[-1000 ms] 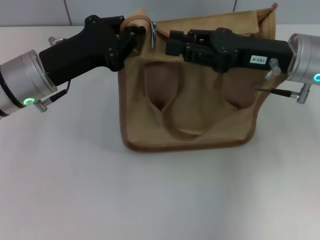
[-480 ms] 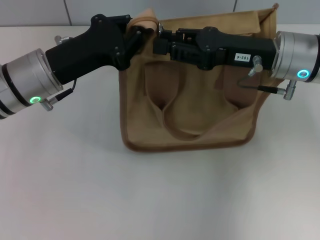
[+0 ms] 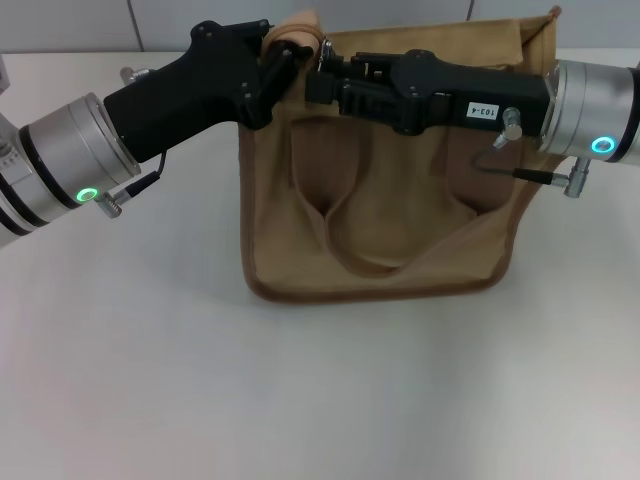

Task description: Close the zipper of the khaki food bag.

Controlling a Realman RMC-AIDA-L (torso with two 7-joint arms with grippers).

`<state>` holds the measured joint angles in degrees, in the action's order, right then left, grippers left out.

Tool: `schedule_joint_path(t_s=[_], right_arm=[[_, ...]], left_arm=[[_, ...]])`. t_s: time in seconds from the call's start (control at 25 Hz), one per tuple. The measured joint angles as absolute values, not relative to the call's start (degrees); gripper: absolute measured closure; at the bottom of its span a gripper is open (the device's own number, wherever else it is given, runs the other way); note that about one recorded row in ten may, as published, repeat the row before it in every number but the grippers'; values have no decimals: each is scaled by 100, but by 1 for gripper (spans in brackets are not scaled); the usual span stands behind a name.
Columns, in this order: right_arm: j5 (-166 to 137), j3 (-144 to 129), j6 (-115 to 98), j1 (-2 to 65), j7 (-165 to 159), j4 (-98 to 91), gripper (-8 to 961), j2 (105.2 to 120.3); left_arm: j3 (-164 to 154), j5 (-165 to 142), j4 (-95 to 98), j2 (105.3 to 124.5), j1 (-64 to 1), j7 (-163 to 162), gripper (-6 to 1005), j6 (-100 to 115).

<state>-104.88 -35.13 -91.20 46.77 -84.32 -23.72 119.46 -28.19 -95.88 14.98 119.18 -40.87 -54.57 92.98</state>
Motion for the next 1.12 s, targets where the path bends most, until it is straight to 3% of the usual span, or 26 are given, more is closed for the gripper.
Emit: schedule_joint_path(t_s=[0.24, 0.44, 1.12], right_arm=[[-10419, -3516, -9077, 4702, -8432, -2295, 575, 11944], [-10415, -3516, -9053, 4729, -8430, -2270, 717, 11944], [-10412, -3516, -9072, 4599, -8428, -2317, 724, 11929]], left_arm=[[-2838, -9579, 1482, 11914, -4089, -5465, 998, 9300], [-2838, -9567, 1437, 11920, -4113, -5442, 997, 9303], [-2795, -9426, 1412, 11911, -4092, -5459, 997, 9217]])
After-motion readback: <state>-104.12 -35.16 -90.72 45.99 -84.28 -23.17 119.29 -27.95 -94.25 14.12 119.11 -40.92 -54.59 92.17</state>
